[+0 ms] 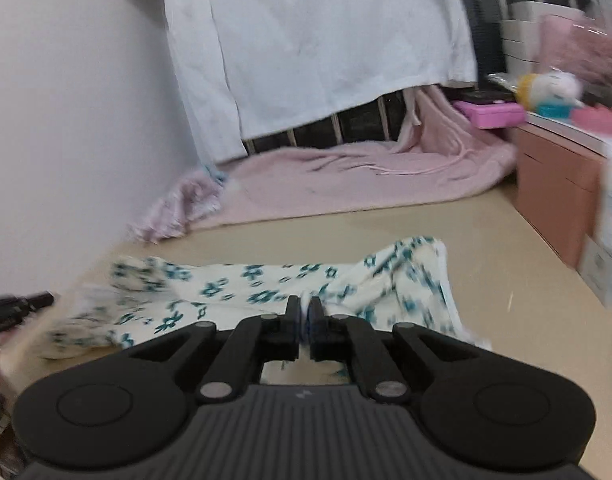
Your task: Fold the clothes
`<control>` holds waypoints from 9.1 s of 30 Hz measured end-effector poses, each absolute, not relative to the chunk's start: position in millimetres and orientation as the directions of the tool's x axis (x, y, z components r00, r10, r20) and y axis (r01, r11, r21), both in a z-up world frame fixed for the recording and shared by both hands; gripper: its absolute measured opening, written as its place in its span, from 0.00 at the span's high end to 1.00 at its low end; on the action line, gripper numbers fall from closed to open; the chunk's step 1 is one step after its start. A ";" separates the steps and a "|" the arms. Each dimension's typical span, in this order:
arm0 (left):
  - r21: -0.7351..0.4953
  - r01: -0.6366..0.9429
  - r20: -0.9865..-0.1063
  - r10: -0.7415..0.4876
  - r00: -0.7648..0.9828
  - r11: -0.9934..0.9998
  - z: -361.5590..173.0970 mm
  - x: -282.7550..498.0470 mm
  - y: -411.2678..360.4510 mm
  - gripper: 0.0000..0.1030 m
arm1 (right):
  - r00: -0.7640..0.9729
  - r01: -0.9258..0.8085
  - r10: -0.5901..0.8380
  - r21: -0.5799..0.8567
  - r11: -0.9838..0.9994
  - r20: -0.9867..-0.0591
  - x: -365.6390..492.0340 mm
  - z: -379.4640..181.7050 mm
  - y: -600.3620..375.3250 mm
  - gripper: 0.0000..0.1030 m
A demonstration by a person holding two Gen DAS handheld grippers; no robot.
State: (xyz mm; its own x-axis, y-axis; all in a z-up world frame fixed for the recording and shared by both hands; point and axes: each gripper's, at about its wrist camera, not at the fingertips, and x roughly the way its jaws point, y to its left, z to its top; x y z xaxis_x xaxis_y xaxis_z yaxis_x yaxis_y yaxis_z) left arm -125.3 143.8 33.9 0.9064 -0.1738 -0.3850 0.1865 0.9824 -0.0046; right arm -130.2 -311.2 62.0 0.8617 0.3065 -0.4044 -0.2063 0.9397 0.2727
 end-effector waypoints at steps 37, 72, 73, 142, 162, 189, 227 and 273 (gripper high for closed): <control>-0.183 0.468 -0.581 -0.479 0.657 0.864 25.2 -177.3 125.4 0.73 | 0.854 0.091 -0.027 0.099 0.991 -0.519 -189.9 43.6 -283.1 0.67; -0.729 -0.093 -0.381 -0.290 0.878 0.679 -6.7 -120.3 192.4 0.99 | 0.813 -0.098 0.098 0.031 0.995 -0.573 -153.0 1.5 -211.1 0.54; -0.739 -0.078 -0.343 -0.273 0.899 0.670 -7.5 -124.4 196.1 1.00 | 0.813 -0.097 0.097 0.031 0.995 -0.574 -152.9 1.6 -210.6 0.54; -0.491 -0.175 -0.689 -0.258 0.678 0.853 32.1 157.6 157.2 0.28 | 0.757 0.024 0.317 0.510 0.860 -0.571 114.4 57.9 -294.9 0.48; -0.164 -0.011 -0.625 -0.096 0.774 0.986 60.5 164.3 118.3 1.00 | 0.760 -0.096 0.114 0.063 0.993 -0.640 21.4 10.6 -241.9 0.50; 0.053 0.241 -0.660 -0.147 0.737 0.969 12.1 -33.8 3.1 0.47 | 0.704 -0.218 0.239 0.116 0.969 -0.669 -103.9 23.1 -258.0 0.78; -0.639 -0.210 -0.539 -0.237 0.808 0.740 61.4 14.8 170.5 0.38 | 0.674 -0.618 0.370 -0.213 0.757 -0.639 140.3 39.4 -33.5 0.97; -0.649 -0.140 -0.434 -0.214 0.875 0.748 55.3 78.3 191.3 0.73 | 0.501 -0.708 0.545 0.043 0.705 -0.672 108.7 32.2 -40.7 0.90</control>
State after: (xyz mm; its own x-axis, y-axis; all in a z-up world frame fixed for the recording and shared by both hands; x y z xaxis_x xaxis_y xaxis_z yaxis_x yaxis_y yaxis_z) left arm 78.3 191.3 55.3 0.8751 -0.2136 -0.4343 -0.1396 0.7478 -0.6491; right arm 108.7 -40.7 32.2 0.5014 0.5449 -0.6720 -0.7079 0.7050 0.0435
